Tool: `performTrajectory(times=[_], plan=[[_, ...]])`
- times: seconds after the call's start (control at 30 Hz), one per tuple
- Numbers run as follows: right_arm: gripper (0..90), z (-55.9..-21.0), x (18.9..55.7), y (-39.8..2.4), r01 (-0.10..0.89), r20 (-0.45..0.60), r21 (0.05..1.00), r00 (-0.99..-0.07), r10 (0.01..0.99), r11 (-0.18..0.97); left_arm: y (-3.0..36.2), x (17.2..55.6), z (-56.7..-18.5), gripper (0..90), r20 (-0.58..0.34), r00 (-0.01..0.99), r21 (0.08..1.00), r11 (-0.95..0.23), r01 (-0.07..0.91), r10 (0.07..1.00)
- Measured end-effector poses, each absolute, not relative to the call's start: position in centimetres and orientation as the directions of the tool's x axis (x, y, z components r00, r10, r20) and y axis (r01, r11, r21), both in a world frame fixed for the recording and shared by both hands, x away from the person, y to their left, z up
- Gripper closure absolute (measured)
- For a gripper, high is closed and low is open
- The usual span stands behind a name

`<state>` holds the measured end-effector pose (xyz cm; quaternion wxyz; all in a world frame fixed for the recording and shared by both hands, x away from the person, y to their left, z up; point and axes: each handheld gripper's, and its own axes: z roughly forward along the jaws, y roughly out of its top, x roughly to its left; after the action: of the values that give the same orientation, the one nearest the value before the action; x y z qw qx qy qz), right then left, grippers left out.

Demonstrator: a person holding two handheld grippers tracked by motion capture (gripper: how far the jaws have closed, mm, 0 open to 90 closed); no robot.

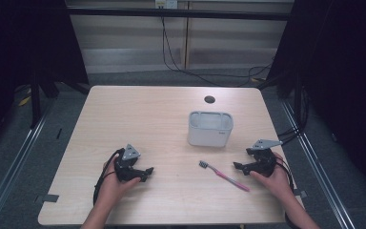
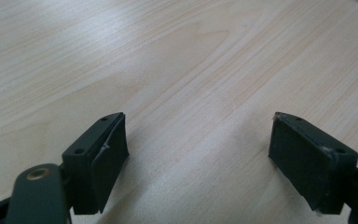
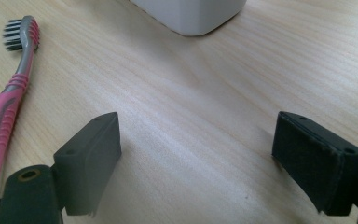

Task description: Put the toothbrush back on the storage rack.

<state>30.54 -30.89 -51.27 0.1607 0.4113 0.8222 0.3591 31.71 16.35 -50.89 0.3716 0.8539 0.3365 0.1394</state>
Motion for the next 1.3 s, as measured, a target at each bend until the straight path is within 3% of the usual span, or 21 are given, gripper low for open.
performTrajectory(times=[0.37, 0.47, 1.3], plan=[[15.2, -51.2, 30.5, -30.8, 0.567, 0.032, 0.718, -0.604, 0.796, 0.402, 16.4, 31.7, -50.9, 19.0, -0.009, 0.738, 0.726, -0.504, 0.469, 0.675], [20.6, -50.4, 30.5, -30.5, 0.610, 0.033, 0.665, -0.601, 0.799, 0.431, 16.4, 31.7, -50.9, 19.0, -0.011, 0.738, 0.727, -0.501, 0.469, 0.674], [26.9, -46.5, 30.6, -25.1, 0.591, 0.075, 0.552, -0.737, 0.672, 0.588, 16.3, 31.8, -50.9, 18.4, -0.013, 0.737, 0.727, -0.500, 0.471, 0.676]])
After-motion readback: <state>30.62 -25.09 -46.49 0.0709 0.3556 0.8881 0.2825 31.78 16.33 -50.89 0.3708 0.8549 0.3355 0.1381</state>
